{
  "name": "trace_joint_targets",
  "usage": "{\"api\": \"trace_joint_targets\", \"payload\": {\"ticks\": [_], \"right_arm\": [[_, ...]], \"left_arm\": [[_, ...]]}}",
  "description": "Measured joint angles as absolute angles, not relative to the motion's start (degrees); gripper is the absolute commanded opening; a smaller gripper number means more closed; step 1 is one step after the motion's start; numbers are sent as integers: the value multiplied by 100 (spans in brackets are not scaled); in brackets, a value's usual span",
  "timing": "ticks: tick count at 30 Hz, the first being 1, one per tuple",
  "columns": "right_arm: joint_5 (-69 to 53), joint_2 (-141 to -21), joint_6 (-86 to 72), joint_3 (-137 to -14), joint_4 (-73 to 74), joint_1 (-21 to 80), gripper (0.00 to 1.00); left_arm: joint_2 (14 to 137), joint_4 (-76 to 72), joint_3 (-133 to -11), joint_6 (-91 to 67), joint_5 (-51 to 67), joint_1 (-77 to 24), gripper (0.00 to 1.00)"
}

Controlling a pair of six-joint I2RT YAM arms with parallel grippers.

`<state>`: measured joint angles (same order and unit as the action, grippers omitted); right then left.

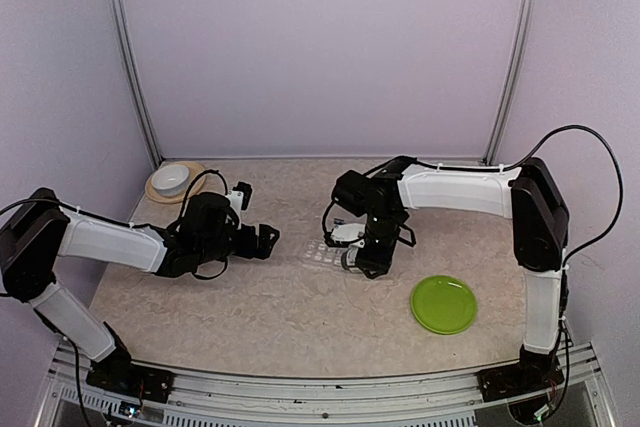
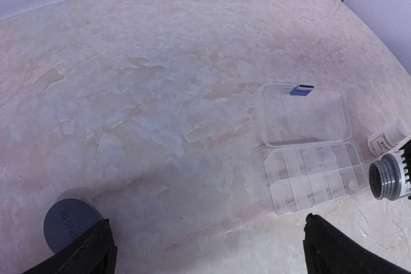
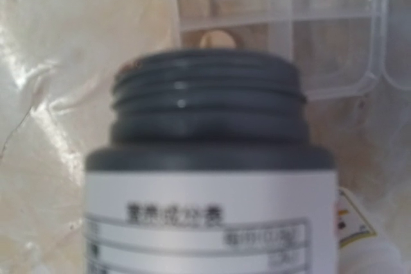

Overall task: Sort the pills into containers
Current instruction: Pour the pill into the compartment of the pill container.

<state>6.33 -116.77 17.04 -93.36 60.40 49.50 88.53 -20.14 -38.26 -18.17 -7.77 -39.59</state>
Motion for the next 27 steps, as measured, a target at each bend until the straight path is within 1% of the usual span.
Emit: {"api": "trace_joint_targets", "payload": {"ticks": [27], "right_arm": [[888,-11646,1743,-9336,6058,4947,0]], "left_arm": [[8853,-2014,-3826,-1817,-777,-3959,99]]}}
